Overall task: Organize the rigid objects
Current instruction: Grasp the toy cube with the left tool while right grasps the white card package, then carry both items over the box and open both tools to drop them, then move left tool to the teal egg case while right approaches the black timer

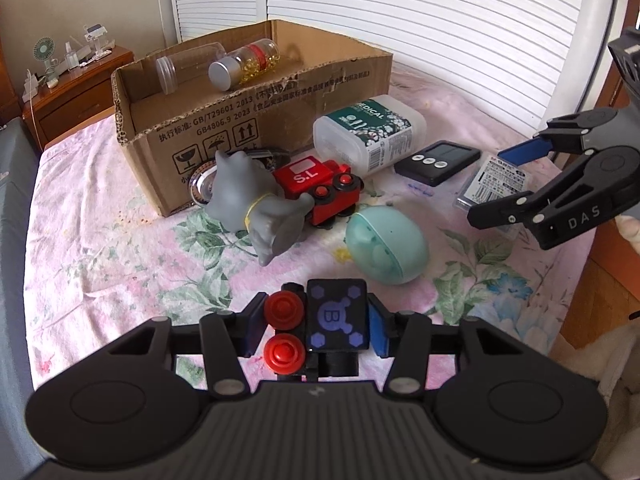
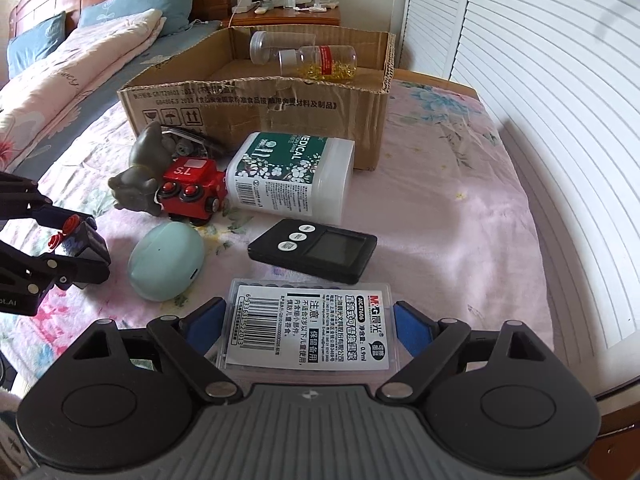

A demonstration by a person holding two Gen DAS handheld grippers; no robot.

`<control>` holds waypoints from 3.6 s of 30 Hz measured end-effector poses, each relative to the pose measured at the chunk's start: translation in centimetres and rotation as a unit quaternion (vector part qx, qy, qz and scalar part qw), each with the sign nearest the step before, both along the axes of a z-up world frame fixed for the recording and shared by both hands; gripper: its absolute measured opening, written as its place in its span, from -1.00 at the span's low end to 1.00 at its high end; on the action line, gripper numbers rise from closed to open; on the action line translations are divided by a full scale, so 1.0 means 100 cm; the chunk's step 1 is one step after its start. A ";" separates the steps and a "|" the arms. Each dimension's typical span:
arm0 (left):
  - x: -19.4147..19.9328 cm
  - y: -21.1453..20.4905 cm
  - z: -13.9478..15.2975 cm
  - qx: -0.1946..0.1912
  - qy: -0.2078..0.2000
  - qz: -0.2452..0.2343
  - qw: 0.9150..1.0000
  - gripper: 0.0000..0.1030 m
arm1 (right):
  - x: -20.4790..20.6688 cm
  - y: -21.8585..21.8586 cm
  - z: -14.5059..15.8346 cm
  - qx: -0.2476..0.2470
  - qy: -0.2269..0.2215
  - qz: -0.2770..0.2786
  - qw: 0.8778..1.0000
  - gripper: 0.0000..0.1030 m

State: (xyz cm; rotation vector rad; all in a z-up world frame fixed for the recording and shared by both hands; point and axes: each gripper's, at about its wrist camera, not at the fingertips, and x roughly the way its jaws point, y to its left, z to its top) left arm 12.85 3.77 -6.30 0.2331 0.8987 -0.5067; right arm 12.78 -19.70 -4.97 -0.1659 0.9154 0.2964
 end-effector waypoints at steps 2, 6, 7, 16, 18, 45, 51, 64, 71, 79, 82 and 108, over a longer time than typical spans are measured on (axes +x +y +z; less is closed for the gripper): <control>-0.002 -0.001 0.004 0.004 -0.002 -0.004 1.000 -0.04 | -0.002 -0.001 0.004 -0.002 -0.001 0.004 1.000 0.78; -0.004 -0.002 0.010 0.008 -0.005 -0.011 1.000 -0.04 | -0.004 -0.003 0.011 -0.003 -0.007 0.008 1.000 0.78; -0.004 -0.001 0.012 0.007 -0.005 -0.012 1.000 -0.04 | -0.004 -0.003 0.012 -0.001 -0.009 0.008 1.000 0.78; 0.015 0.000 0.045 -0.007 -0.028 -0.009 1.000 -0.04 | 0.009 0.000 0.039 0.022 -0.039 0.035 0.998 0.78; 0.024 0.000 0.056 -0.007 -0.041 -0.008 0.999 -0.04 | 0.014 0.001 0.047 0.026 -0.050 0.042 0.998 0.78; 0.178 0.015 0.073 0.003 -0.101 0.114 0.988 0.73 | 0.070 0.007 0.091 0.026 -0.117 0.054 0.991 0.78; 0.124 0.028 0.078 -0.002 -0.103 0.127 0.987 0.84 | 0.079 0.009 0.092 0.034 -0.113 0.055 0.992 0.78; 0.051 0.038 0.062 -0.056 -0.093 0.183 0.977 0.96 | 0.125 0.030 0.098 0.035 -0.095 0.040 0.994 0.78; 0.034 0.033 0.056 -0.027 -0.108 0.171 0.979 0.96 | 0.154 0.043 0.099 0.036 -0.093 0.025 0.995 0.79; 0.031 0.040 0.052 -0.040 -0.101 0.174 0.979 0.96 | 0.158 0.055 0.095 0.023 -0.100 0.025 0.994 1.00; 0.031 0.042 0.050 -0.049 -0.095 0.177 0.978 0.96 | 0.153 0.055 0.094 0.016 -0.098 0.020 0.995 1.00; 0.018 0.024 0.031 -0.014 -0.059 0.139 0.988 0.96 | 0.058 0.009 0.011 -0.002 -0.035 -0.041 0.999 1.00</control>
